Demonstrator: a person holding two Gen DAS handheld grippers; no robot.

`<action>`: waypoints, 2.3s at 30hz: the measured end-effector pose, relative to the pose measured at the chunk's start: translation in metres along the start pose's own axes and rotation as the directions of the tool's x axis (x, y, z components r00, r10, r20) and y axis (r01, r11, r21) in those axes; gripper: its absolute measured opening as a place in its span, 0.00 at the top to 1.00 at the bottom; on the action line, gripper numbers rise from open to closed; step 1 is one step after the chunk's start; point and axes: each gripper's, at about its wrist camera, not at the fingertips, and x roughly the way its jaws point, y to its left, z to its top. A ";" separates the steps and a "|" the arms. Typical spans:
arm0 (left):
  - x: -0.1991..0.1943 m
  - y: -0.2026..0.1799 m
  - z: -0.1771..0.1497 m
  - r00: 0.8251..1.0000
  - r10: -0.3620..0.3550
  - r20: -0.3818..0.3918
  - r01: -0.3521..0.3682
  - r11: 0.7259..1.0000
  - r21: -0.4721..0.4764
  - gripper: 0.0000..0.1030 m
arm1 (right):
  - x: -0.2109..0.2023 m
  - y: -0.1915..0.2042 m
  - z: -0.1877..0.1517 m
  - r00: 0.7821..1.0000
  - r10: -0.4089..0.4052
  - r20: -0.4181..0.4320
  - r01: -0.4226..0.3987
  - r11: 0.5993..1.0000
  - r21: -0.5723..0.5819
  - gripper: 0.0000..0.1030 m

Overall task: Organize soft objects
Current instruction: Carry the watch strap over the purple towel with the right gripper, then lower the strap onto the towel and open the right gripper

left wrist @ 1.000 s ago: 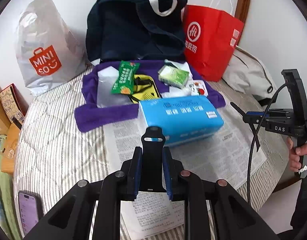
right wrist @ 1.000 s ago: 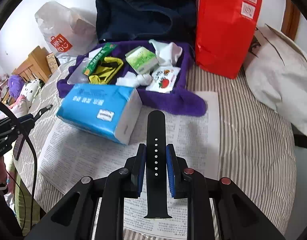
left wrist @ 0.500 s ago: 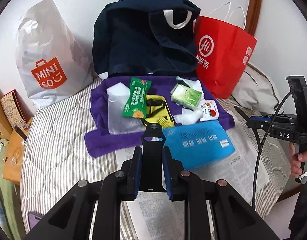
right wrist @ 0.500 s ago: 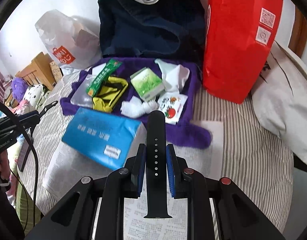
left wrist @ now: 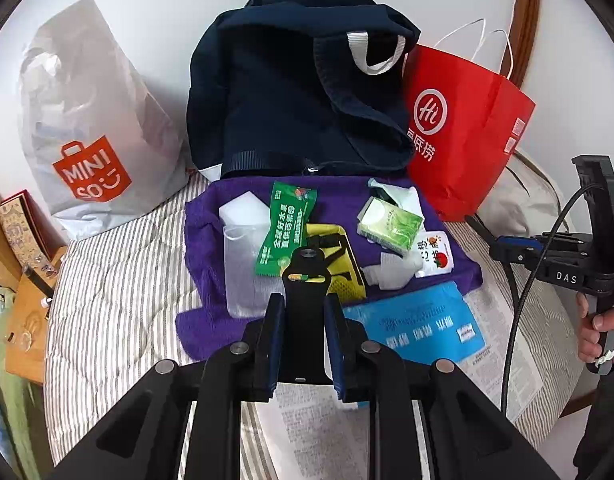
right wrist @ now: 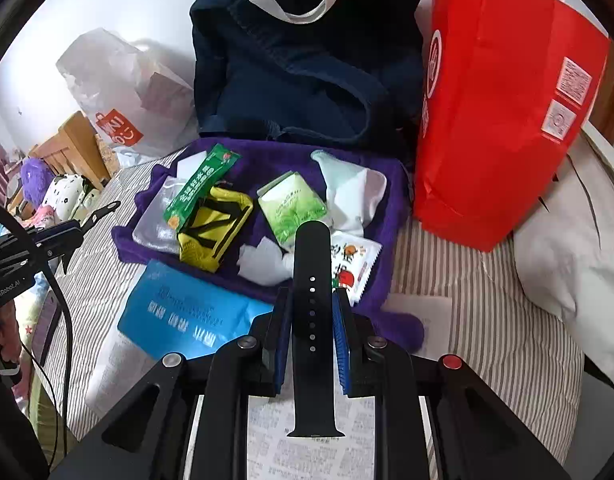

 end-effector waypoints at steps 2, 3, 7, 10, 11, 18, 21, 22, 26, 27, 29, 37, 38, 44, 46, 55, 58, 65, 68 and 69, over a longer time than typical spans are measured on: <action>0.005 0.001 0.004 1.000 -0.001 -0.001 0.001 1.000 -0.004 0.81 | 0.004 -0.001 0.006 1.000 -0.002 0.002 0.002 1.000 0.004 0.80; 0.008 0.002 0.006 1.000 -0.002 -0.001 0.002 1.000 -0.006 0.81 | 0.006 -0.002 0.008 1.000 -0.002 0.002 0.002 1.000 0.006 0.80; 0.020 0.004 0.014 1.000 -0.009 -0.006 0.009 1.000 -0.011 0.81 | 0.015 -0.005 0.018 1.000 -0.010 -0.001 0.010 1.000 0.008 0.80; 0.029 0.006 0.021 1.000 -0.013 -0.010 0.013 1.000 -0.013 0.81 | 0.024 -0.008 0.025 1.000 -0.013 -0.006 0.014 1.000 0.010 0.80; 0.031 0.006 0.022 1.000 -0.014 -0.010 0.014 1.000 -0.014 0.81 | 0.026 -0.009 0.027 1.000 -0.017 -0.005 0.017 1.000 0.011 0.80; 0.049 0.012 0.032 1.000 -0.025 -0.019 0.025 0.999 -0.029 0.81 | 0.046 -0.015 0.040 1.000 -0.007 -0.009 0.007 1.000 0.026 0.80; 0.056 0.013 0.035 0.999 -0.029 -0.024 0.028 0.999 -0.029 0.81 | 0.055 -0.016 0.045 1.000 -0.004 -0.004 0.004 1.000 0.017 0.80; 0.058 0.014 0.036 0.999 -0.028 -0.026 0.027 0.999 -0.028 0.81 | 0.058 -0.017 0.046 1.000 -0.003 -0.006 0.003 1.000 0.020 0.80; 0.067 0.018 0.040 0.999 -0.026 -0.032 0.025 0.999 -0.037 0.81 | 0.070 -0.021 0.051 1.000 -0.004 -0.011 0.004 1.000 0.023 0.80; 0.068 0.019 0.042 0.999 -0.025 -0.032 0.024 0.999 -0.037 0.81 | 0.073 -0.022 0.053 1.000 -0.003 -0.012 0.003 1.000 0.025 0.80; 0.072 0.020 0.044 0.999 -0.029 -0.034 0.028 0.999 -0.040 0.81 | 0.076 -0.023 0.056 1.000 -0.004 -0.012 0.004 1.000 0.026 0.80; 0.087 0.021 0.049 0.998 -0.040 -0.040 0.039 0.999 -0.034 0.81 | 0.098 -0.021 0.061 0.999 -0.008 -0.039 0.009 1.000 0.012 0.80; 0.090 0.020 0.049 0.998 -0.039 -0.041 0.038 0.999 -0.036 0.81 | 0.101 -0.020 0.060 0.999 -0.007 -0.043 0.007 1.000 0.012 0.80; 0.101 0.017 0.050 0.997 -0.050 -0.052 0.048 0.998 -0.031 0.81 | 0.108 -0.021 0.058 0.999 0.004 -0.047 -0.003 1.000 0.017 0.80; 0.103 0.015 0.051 0.997 -0.054 -0.054 0.053 0.998 -0.031 0.81 | 0.110 -0.022 0.059 0.999 0.009 -0.049 -0.008 1.000 0.019 0.80; 0.117 0.011 0.054 0.996 -0.060 -0.070 0.058 0.998 -0.021 0.81 | 0.116 -0.022 0.059 0.998 0.012 -0.059 -0.011 1.000 0.015 0.80; 0.123 0.012 0.053 0.995 -0.060 -0.081 0.058 0.998 -0.027 0.81 | 0.118 -0.021 0.058 0.998 0.016 -0.063 -0.015 1.000 0.011 0.80; 0.140 0.011 0.049 0.990 -0.052 -0.128 0.048 0.998 -0.035 0.80 | 0.123 -0.021 0.057 0.997 0.034 -0.076 -0.034 0.999 0.002 0.79; 0.142 0.010 0.047 0.989 -0.044 -0.140 0.040 0.999 -0.035 0.78 | 0.123 -0.022 0.057 0.996 0.047 -0.070 -0.046 0.999 0.012 0.78; 0.143 0.009 0.047 0.988 -0.047 -0.148 0.043 0.999 -0.032 0.75 | 0.124 -0.022 0.057 0.996 0.052 -0.072 -0.051 0.999 0.016 0.77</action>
